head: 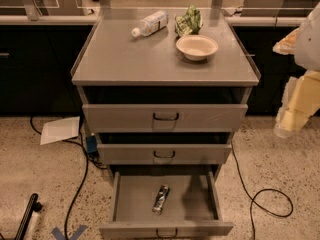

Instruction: Pick redbull can from bottom drawer and place on counter

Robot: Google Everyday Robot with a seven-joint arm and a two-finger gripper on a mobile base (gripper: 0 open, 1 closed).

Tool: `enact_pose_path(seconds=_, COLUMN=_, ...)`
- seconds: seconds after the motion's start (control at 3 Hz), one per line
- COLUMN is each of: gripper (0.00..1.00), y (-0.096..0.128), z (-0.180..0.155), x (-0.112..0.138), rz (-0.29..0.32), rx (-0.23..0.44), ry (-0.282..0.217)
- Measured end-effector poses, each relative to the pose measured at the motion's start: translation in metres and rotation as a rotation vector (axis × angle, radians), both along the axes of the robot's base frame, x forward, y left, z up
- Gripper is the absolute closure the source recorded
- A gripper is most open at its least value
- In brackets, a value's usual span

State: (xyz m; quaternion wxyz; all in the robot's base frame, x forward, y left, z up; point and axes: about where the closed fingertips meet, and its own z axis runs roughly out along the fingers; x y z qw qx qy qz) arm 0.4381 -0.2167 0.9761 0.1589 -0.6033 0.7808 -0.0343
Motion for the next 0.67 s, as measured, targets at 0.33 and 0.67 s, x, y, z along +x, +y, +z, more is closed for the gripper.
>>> enact_pose_path(seconds=0.33, gripper=0.0, y=0.0, z=0.0, x=0.0, rz=0.0, rx=0.0, ry=0.0)
enact_pose_path(seconds=0.67, gripper=0.0, y=0.0004, z=-0.0004, x=0.0012, rz=-0.038, rx=0.035, ry=-0.035)
